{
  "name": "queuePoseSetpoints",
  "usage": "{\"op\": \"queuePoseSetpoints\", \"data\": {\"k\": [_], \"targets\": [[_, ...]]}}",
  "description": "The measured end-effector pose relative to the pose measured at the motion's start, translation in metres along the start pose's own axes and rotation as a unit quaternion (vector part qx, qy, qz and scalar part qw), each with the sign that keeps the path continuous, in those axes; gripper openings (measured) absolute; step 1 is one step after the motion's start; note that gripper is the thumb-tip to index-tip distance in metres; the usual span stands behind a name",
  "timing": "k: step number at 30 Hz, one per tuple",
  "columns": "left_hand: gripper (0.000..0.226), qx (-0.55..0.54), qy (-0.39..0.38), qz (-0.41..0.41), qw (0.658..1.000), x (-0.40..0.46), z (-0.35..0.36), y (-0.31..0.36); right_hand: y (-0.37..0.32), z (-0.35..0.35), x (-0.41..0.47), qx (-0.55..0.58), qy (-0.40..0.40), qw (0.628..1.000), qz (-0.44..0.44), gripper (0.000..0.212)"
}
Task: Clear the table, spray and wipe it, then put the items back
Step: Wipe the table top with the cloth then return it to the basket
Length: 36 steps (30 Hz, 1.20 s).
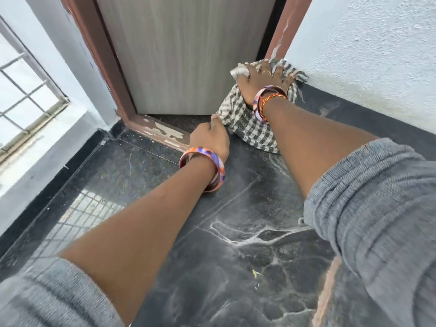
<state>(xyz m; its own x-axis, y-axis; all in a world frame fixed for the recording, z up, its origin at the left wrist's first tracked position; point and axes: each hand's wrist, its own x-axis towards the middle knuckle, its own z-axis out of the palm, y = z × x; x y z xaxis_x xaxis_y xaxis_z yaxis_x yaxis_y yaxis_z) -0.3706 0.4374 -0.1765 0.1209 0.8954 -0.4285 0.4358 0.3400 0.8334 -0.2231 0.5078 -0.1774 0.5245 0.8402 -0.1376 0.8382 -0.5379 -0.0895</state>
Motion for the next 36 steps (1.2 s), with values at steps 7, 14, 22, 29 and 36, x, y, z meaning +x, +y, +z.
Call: {"op": "queuePoseSetpoints", "data": {"k": [7, 14, 22, 29, 36], "targets": [[0.055, -0.031, 0.025, -0.027, 0.999, -0.011, -0.01, 0.003, -0.003, 0.005, -0.027, -0.038, 0.011, 0.988, -0.15, 0.051], [0.06, 0.039, 0.003, -0.056, 0.998, -0.031, -0.039, -0.009, -0.026, 0.019, -0.103, -0.077, 0.023, 0.963, -0.255, 0.068], [0.053, 0.072, 0.043, -0.082, 0.993, -0.082, -0.074, -0.041, -0.037, 0.031, -0.2, -0.074, 0.008, 0.943, -0.325, 0.058], [0.054, 0.091, 0.045, -0.082, 0.991, -0.127, -0.091, -0.072, -0.043, 0.039, -0.282, -0.041, -0.025, 0.932, -0.36, 0.044], [0.056, 0.18, 0.085, -0.042, 0.979, -0.189, -0.106, -0.109, -0.054, 0.05, -0.365, -0.127, -0.03, 0.903, -0.41, 0.052]]}}
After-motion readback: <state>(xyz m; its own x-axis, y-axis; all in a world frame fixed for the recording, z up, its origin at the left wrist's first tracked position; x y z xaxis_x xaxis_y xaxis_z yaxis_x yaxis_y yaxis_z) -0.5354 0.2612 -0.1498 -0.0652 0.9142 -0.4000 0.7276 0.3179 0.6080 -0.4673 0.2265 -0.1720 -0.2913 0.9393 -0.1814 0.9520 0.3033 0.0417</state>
